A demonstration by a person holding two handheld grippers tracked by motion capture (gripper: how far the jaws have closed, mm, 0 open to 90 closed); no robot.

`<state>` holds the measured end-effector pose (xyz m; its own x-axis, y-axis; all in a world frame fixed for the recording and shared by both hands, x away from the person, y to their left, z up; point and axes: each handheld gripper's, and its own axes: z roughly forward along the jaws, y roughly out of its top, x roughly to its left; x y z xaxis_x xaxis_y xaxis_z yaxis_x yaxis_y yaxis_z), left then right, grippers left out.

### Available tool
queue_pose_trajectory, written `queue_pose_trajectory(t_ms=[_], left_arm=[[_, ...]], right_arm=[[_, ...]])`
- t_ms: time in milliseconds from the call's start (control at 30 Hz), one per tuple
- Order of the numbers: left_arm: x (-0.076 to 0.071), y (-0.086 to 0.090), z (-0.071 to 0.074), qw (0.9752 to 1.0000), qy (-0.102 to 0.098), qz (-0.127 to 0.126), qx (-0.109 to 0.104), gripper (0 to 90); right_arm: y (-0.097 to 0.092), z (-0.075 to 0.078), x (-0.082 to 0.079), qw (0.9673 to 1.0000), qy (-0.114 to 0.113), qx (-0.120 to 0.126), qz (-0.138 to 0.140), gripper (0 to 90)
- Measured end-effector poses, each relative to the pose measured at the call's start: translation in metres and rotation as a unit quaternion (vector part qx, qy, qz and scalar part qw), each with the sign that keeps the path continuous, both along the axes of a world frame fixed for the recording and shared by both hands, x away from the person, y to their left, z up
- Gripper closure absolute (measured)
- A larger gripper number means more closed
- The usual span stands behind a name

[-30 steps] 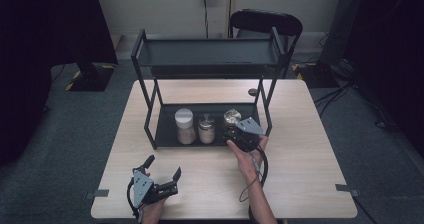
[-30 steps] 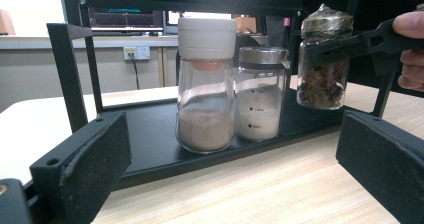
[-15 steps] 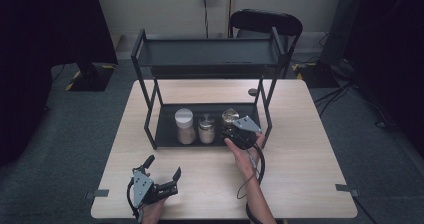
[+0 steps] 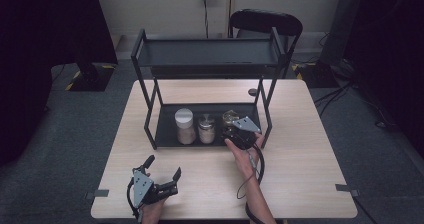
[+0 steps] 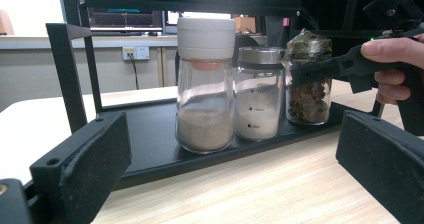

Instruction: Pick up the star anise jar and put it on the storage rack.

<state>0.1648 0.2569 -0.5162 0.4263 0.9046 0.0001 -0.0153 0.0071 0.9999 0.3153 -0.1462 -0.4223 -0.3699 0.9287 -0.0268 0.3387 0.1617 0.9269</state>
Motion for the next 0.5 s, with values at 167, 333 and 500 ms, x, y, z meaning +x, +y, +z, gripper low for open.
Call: queue_pose_trajectory(t_ms=[167,333,500], left_arm=[[0.0,0.0,-0.0001,1.0,0.0,0.0,0.0,0.4],[0.0,-0.0001,0.0,1.0,0.0,0.0,0.0,0.4],[0.0,-0.0002,0.0001,1.0,0.0,0.0,0.0,0.4]], right_arm=[[0.0006,-0.0034,-0.0011,1.0,-0.001,0.001,-0.003,31.3],[-0.0008,-0.0042,-0.0017,1.0,-0.001,0.003,-0.002,31.3],[-0.0015,-0.005,-0.0026,1.0,0.0,0.007,-0.003,31.3]])
